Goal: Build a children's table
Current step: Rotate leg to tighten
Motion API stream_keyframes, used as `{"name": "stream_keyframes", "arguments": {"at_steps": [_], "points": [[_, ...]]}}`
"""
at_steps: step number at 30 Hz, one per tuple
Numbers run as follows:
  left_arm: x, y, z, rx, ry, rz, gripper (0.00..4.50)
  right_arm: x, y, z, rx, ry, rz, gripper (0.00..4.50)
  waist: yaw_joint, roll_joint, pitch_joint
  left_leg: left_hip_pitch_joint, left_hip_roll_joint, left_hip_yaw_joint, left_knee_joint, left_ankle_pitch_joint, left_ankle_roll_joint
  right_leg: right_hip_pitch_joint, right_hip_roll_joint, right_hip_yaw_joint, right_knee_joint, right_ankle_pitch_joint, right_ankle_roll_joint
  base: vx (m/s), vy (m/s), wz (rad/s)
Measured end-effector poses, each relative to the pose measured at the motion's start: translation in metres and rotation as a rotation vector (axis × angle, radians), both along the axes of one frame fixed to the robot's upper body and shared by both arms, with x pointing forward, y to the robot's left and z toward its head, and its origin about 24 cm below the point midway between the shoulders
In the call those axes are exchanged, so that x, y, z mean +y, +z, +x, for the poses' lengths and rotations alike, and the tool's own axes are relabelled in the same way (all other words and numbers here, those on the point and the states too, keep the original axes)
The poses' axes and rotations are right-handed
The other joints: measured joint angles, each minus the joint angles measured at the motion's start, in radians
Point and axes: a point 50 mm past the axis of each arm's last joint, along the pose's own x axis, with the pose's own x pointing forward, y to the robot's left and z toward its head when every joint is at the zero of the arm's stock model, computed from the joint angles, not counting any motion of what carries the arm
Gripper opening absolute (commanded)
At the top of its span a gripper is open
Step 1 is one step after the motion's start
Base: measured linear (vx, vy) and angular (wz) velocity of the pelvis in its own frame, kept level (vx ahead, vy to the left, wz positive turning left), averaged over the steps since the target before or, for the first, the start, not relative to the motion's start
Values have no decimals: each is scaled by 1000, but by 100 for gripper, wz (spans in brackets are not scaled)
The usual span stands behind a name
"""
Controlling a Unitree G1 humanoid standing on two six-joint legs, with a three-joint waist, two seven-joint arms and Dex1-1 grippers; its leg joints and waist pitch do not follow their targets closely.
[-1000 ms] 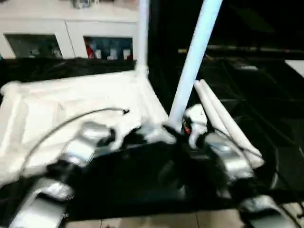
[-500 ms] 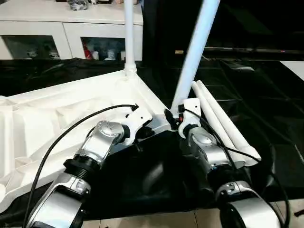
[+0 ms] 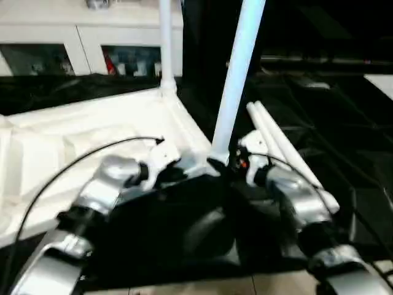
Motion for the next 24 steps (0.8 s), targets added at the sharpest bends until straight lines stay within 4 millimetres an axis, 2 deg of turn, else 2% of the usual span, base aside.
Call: {"name": "stream_keyframes", "arguments": {"at_steps": [8,12,13,16,18,24], "points": [[-1,0,-15,57,-136,-10,0,2,3,-10,34,155,-32,371,24,1,0,3,0,1,0,0,0,-1,0,0,1,-2,0,0,0,0],[0,0,-15,58,-137,-9,0,3,2,-11,45,157,-37,371,23,0,1,3,0,1,1,0,-1,0,0,0,2,-1,-1,0,0,0],[0,0,-15,58,-138,-9,0,3,1,-11,51,153,-39,348,23,0,1,4,0,1,1,0,-1,0,0,0,2,-1,-1,0,0,0],[0,0,-16,59,-139,-9,0,1,-2,-10,58,144,-54,337,23,0,1,3,0,1,1,0,-1,0,0,0,2,-1,-1,0,0,0],[0,0,-16,61,-139,-9,0,0,-4,-11,58,145,-76,305,23,0,1,3,0,1,1,0,-1,0,0,0,2,-1,-1,0,0,0],[0,0,-16,61,-139,-9,0,0,-6,-11,60,144,-78,275,23,0,1,3,0,1,1,0,-1,0,0,0,2,-1,-1,0,0,0]]}}
